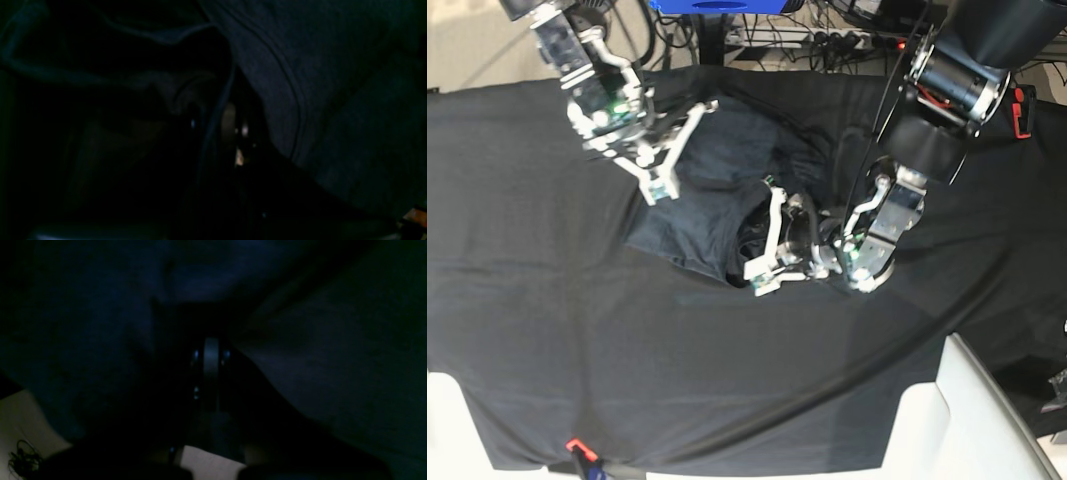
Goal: Fold the T-shirt properly
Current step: 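Fold the hem end up over the shirt with the left gripper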
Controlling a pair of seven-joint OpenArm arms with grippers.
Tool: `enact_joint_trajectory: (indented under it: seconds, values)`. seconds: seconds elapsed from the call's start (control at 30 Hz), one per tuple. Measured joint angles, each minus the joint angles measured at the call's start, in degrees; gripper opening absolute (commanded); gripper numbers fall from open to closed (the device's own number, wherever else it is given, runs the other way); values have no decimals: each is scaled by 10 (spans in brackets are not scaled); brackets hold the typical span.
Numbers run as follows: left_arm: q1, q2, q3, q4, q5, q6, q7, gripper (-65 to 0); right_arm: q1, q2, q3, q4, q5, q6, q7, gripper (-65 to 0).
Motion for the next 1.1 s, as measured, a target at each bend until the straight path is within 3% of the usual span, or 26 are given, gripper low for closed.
enact_joint_trajectory:
  seconds: [0.1, 0.23, 0.47, 0.77, 0.9, 1.1]
  values:
    - [-9, 8, 2, -1, 9, 2, 0, -650, 0, -3, 3, 0, 2, -2, -2, -650]
    - [-9, 10, 2, 0, 55, 1, -11, -650, -7, -3, 58, 0, 47, -12, -9, -650]
    - [-3, 9, 1, 2, 68, 1, -21, -650, -4, 32, 136, 34, 42, -16, -44, -650]
    - [10, 0, -5, 5, 61, 2, -38, -650, 126, 54, 155, -15, 43, -14, -41, -650]
    - [12, 0, -5, 6, 62, 2, -38, -650, 195, 52, 155, -106, 51, 33, -3, -650]
    - [13, -1, -5, 6, 61, 2, -39, -650, 247, 51, 148, -190, 46, 37, 20, -650]
